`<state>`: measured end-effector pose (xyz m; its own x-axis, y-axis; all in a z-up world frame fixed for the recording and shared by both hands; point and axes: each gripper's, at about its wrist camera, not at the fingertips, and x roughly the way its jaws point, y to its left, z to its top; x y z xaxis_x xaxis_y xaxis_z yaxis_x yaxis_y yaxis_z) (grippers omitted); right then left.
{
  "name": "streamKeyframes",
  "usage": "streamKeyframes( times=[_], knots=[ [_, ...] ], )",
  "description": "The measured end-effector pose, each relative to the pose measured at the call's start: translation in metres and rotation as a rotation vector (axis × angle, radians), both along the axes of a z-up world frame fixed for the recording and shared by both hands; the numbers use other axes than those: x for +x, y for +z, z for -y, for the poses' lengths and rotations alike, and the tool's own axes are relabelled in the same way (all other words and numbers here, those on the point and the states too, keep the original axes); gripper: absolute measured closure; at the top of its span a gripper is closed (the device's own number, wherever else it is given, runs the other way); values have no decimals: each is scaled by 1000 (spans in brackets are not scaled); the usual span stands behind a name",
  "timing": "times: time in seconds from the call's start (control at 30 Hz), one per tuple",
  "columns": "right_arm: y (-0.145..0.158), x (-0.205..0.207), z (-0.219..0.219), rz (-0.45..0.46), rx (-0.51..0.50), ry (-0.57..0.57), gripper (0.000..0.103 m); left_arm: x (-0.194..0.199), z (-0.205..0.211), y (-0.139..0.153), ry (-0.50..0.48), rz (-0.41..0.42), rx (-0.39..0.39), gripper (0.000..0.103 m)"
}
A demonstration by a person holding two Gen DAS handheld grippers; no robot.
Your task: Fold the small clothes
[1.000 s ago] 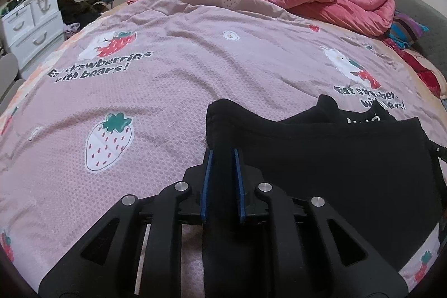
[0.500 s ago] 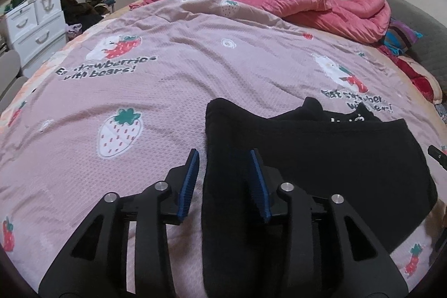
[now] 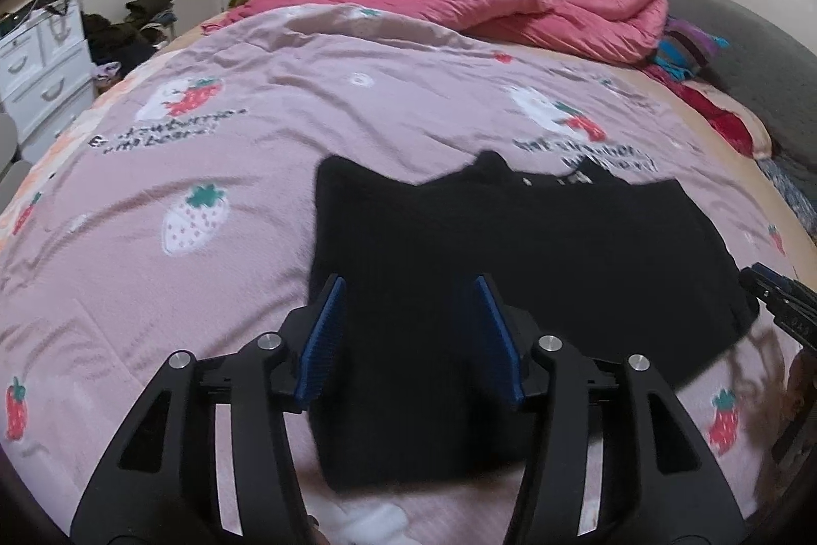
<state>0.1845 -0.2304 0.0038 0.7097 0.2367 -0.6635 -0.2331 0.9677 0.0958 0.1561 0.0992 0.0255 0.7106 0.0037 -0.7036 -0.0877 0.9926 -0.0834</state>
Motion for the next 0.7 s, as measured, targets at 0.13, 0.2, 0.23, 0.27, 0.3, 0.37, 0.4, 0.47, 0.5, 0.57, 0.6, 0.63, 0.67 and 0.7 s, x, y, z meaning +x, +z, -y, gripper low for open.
streamKeyframes(
  times=[0.13, 0.2, 0.23, 0.27, 0.3, 0.37, 0.4, 0.47, 0.5, 0.57, 0.6, 0.63, 0.67, 0.7],
  knots=[
    [-5, -14, -7, 11, -18, 36, 54, -13, 10, -8, -30, -19, -12, 58],
    [-6, -15, -9, 10, -22, 44, 54, -19, 14, -11, -37, -28, -15, 57],
    [-6, -16, -11, 8, -23, 48, 53, -22, 15, -13, -40, -35, -21, 53],
    [-7, -16, -13, 6, -24, 53, 51, -24, 17, -17, -42, -48, -26, 52],
    [-9, -17, -16, 3, -28, 58, 50, -25, 18, -21, -43, -62, -27, 49],
    [-12, -16, -20, -13, -35, 63, 50, -28, 21, -30, -40, -93, -29, 48],
    [-13, -15, -21, -23, -38, 62, 50, -29, 22, -36, -33, -117, -27, 48],
    [-22, -12, -22, -71, -51, 46, 50, -29, 21, -41, -19, -141, -36, 48],
    [-29, -9, -21, -115, -46, 35, 50, -30, 20, -42, -15, -143, -44, 48],
    [-36, -6, -18, -148, -22, 29, 48, -31, 19, -43, -15, -143, -47, 48],
    [-36, -6, -17, -150, -14, 30, 48, -31, 19, -44, -16, -144, -48, 48],
    [-35, -7, -16, -148, -12, 30, 48, -30, 20, -44, -15, -144, -49, 48],
    [-34, -7, -16, -145, -7, 29, 47, -31, 20, -44, -15, -142, -50, 48],
    [-33, -8, -16, -139, -2, 30, 47, -31, 19, -44, -18, -138, -56, 46]
  ],
)
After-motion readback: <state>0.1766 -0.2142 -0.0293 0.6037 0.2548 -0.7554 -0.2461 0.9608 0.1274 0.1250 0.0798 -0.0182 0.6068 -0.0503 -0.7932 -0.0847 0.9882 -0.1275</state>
